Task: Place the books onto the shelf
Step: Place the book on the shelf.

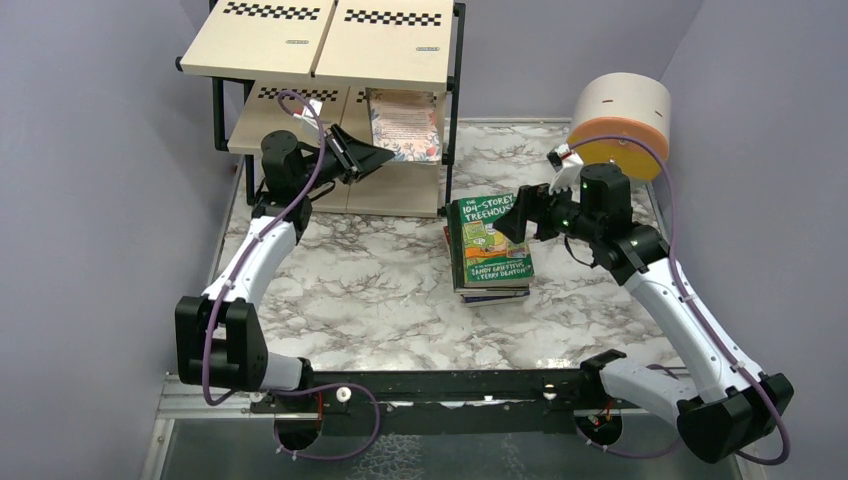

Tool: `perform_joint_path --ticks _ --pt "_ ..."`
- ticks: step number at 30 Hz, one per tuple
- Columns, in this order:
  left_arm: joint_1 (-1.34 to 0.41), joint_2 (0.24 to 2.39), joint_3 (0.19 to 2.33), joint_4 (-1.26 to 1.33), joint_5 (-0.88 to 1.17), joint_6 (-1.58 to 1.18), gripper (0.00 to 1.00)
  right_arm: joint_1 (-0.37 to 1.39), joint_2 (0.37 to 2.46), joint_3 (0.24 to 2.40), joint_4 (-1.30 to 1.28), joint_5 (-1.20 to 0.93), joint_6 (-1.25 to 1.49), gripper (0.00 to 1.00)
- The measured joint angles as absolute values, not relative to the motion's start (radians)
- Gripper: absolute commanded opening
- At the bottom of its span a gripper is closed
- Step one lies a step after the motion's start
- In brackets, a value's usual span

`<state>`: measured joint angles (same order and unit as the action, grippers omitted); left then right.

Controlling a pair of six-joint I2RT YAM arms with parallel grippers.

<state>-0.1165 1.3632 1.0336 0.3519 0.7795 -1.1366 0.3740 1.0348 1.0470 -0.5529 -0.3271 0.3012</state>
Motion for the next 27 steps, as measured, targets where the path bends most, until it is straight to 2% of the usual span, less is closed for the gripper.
perform_joint_path --ticks 12,27 --pt "-0.091 1.500 1.093 0.384 0.810 -1.193 0.00 0.374 1.062 1.047 -0.530 -0.330 0.302 0.89" --pt "-0.052 1.557 1.135 0.410 0.913 -1.272 0.00 0.374 1.068 1.047 -0.521 -0.338 0.302 0.89"
